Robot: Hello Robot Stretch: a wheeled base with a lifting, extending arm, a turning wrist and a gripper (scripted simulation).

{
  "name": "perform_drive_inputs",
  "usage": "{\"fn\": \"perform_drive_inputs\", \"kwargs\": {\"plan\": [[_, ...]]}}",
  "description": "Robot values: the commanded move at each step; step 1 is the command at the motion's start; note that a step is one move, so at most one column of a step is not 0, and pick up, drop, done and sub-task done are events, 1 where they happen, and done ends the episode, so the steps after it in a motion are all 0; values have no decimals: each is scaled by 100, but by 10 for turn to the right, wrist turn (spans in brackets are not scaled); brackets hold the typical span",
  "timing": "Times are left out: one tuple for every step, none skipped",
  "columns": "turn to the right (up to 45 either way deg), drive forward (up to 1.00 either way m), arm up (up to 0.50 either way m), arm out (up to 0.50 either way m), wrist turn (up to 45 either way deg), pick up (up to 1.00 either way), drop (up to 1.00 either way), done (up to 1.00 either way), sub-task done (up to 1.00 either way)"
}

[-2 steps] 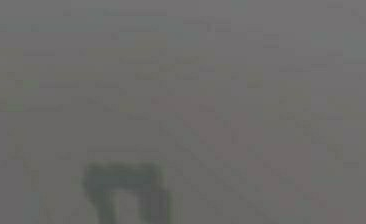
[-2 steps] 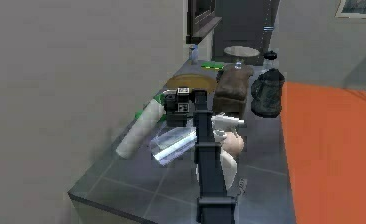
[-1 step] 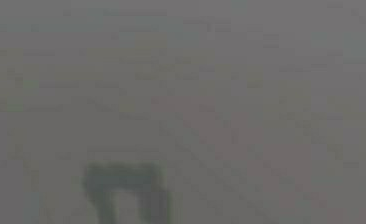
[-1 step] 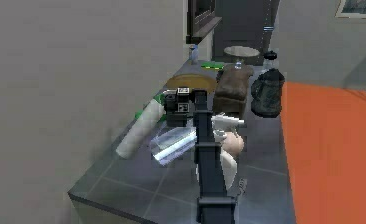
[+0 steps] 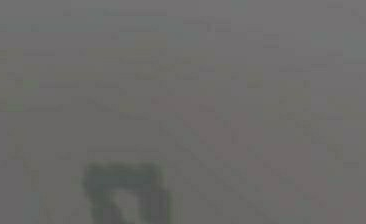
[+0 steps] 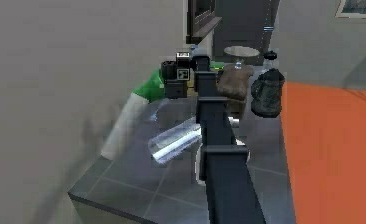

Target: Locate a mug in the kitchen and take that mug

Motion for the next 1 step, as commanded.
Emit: {"fn": "perform_drive_inputs", "kwargs": {"plan": [[0, 0, 0, 0, 0, 0, 0, 100, 0]]}}
